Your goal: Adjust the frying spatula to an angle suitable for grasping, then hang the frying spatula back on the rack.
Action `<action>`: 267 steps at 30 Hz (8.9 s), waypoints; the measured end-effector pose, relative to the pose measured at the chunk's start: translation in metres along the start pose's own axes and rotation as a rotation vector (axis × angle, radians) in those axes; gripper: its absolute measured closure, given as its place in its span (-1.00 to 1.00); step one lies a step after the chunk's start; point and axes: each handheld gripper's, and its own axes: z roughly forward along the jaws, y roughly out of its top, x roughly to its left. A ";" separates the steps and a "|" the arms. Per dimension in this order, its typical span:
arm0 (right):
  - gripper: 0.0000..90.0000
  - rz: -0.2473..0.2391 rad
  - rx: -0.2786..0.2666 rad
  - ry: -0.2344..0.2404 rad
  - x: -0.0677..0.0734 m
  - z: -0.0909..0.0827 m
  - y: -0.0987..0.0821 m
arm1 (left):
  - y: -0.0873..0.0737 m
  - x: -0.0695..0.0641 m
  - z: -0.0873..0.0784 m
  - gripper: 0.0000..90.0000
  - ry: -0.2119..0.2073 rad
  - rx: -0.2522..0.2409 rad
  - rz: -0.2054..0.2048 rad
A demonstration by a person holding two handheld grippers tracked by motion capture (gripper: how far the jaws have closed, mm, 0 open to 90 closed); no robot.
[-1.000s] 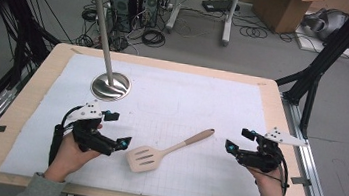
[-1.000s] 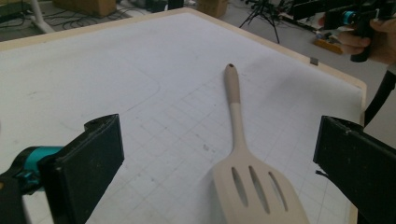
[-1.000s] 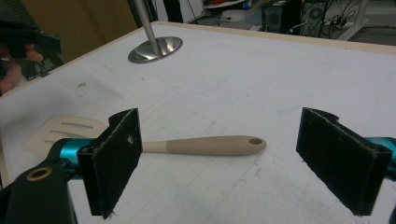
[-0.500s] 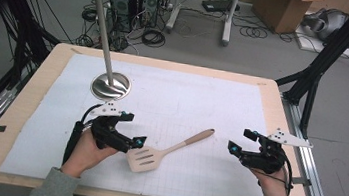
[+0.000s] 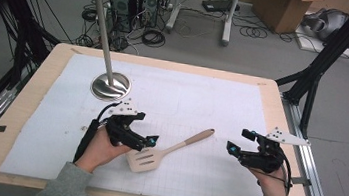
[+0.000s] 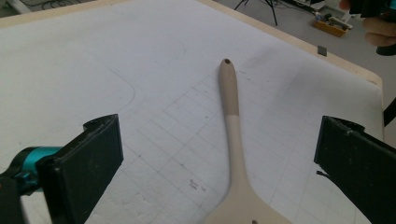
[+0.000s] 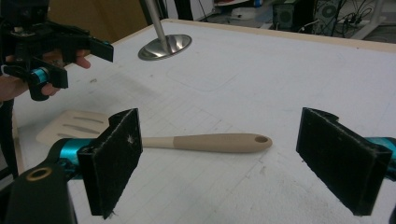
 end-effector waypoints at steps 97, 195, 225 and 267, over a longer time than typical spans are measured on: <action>-0.70 0.037 0.038 0.011 -0.009 0.002 -0.008 | -0.018 -0.033 0.092 0.35 0.106 0.281 0.024; -0.70 0.047 0.069 0.008 -0.010 0.007 -0.015 | -0.010 0.039 -0.076 0.72 0.177 0.080 -0.002; -0.70 0.039 0.084 0.003 -0.010 0.009 -0.017 | -0.004 0.067 -0.144 0.72 0.240 -0.018 -0.034; -0.70 0.039 0.096 0.004 -0.009 0.011 -0.018 | 0.022 0.115 -0.213 0.72 0.311 -0.080 -0.061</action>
